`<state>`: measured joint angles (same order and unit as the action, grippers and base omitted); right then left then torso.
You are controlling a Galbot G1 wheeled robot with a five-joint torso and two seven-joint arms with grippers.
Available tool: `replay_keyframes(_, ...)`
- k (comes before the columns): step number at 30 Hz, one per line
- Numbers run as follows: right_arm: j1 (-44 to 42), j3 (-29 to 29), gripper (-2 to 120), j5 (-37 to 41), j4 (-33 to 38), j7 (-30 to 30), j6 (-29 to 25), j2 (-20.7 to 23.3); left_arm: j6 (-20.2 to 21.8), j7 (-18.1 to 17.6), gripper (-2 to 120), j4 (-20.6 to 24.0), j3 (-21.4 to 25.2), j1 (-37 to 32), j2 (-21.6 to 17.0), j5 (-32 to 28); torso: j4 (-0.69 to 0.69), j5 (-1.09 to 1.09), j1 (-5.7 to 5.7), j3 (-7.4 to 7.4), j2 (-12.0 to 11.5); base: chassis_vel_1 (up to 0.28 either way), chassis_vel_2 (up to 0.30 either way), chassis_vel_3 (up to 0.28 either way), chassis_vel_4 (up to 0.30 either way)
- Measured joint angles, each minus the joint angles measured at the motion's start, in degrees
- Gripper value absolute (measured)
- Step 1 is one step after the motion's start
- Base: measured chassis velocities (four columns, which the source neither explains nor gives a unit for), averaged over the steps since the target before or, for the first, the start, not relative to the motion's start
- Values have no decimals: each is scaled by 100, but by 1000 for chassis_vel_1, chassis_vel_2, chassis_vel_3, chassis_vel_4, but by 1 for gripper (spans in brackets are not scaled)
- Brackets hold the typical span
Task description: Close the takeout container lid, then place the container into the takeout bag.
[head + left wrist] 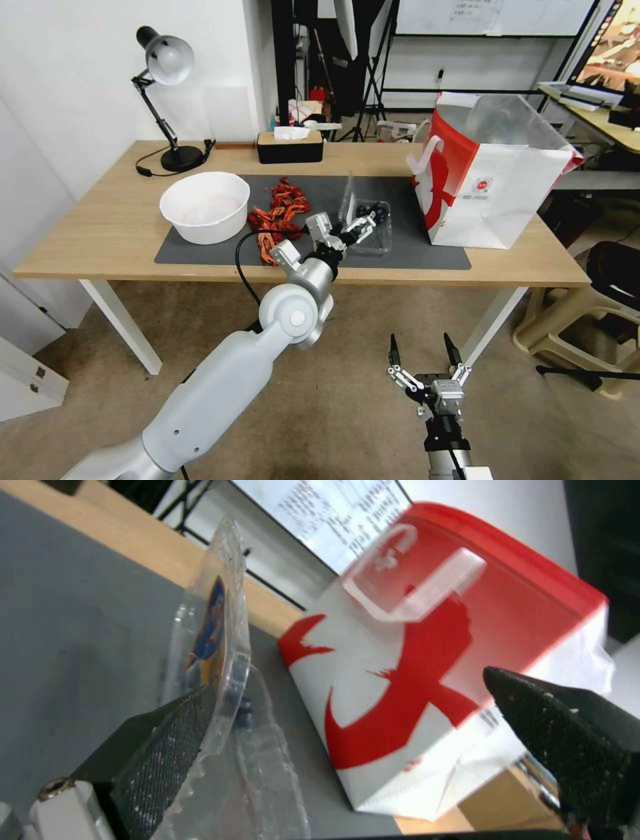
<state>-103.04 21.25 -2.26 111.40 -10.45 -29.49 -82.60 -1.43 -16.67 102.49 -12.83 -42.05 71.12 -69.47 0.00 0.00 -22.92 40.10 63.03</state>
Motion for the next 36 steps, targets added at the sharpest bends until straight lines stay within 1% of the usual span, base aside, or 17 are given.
replay_keyframes(1, 1, -1, 100, 0, 0, -3, 0, 1, -16, 39, 100, -6, -39, 17, -20, 44, 0, 0, 0, 0, 0, 0, 0, 0, 0)
replay_keyframes(3, 1, -2, 100, -1, 5, -16, 0, 14, -98, 352, 100, -87, -196, 118, -116, 244, 0, 0, 0, 0, 0, 0, 0, 0, 0)
replay_keyframes(4, 1, -2, 100, -1, 5, -16, 0, 14, -98, 352, 100, -87, -196, 118, -116, 244, 0, 0, 0, 0, 0, 0, 0, 0, 0)
replay_keyframes(7, -3, 1, 100, -1, 18, -30, 1, 39, -131, 874, 100, -233, -376, 280, -261, 412, 0, 0, 0, 0, 0, 0, 0, 0, 0)
replay_keyframes(8, -3, 1, 100, -1, 18, -30, 1, 39, -131, 874, 100, -233, -376, 280, -261, 412, 0, 0, 0, 0, 0, 0, 0, 0, 0)
replay_keyframes(11, -4, 4, 100, -1, 20, -42, 3, 44, -143, 1134, 100, -378, -595, 441, -398, 413, 0, 0, 0, 0, 0, 0, 0, 0, 0)
replay_keyframes(15, -2, -2, 100, -16, 20, -46, 3, 19, -154, 1316, 100, -581, -886, 642, -491, 399, 0, 0, 0, 0, 0, 0, 0, 0, 0)
replay_keyframes(17, 1, -6, 100, -24, 20, -46, 3, 9, -159, 1353, 100, -639, -938, 692, -491, 383, 0, 0, 0, 0, 0, 0, 0, 0, 0)
replay_keyframes(19, 5, -13, 100, -42, 9, -48, 3, -8, -166, 1427, 100, -732, -978, 778, -443, 149, 0, 0, 0, 0, 0, 0, 0, 0, 0)
replay_keyframes(20, 5, -13, 100, -42, 9, -48, 3, -8, -166, 1427, 100, -732, -978, 778, -443, 149, 0, 0, 0, 0, 0, 0, 0, 0, 0)
replay_keyframes(22, 8, -15, 100, -58, 0, -54, 3, -21, -60, 1432, 100, -804, -954, 879, -338, -296, -1, 0, 0, 0, 0, 0, 0, 0, 0)
replay_keyframes(24, 7, -15, 100, -62, -1, -58, 2, -23, -20, 1430, 100, -833, -948, 915, -312, -386, -1, 0, 0, 0, 0, 0, 0, 0, 0)
replay_keyframes(28, 1, 1, 100, -65, -3, -84, -21, -24, 360, 1254, 100, -889, -864, 1075, -200, -928, 0, 0, 0, 1, 0, 0, 0, 0, 0)
replay_keyframes(29, 1, 1, 100, -65, -3, -84, -21, -24, 360, 1254, 100, -889, -864, 1075, -200, -928, 0, 0, 0, 1, 0, 0, 0, 0, 0)
replay_keyframes(32, -1, 12, 100, -65, -20, -105, -43, -14, 708, 867, 100, -876, -743, 1174, -89, -1509, 0, 0, 0, 1, 0, 0, 0, 0, 0)
replay_keyframes(33, -1, 12, 100, -65, -20, -105, -43, -14, 708, 867, 100, -876, -743, 1174, -89, -1509, 0, 0, 0, 1, 0, 0, 0, 0, 0)
replay_keyframes(36, 5, 11, 100, -65, -43, -107, -51, -14, 936, 259, 98, -881, -669, 1286, 49, -1927, 0, 0, 0, 0, 0, 0, 0, 0, 0)
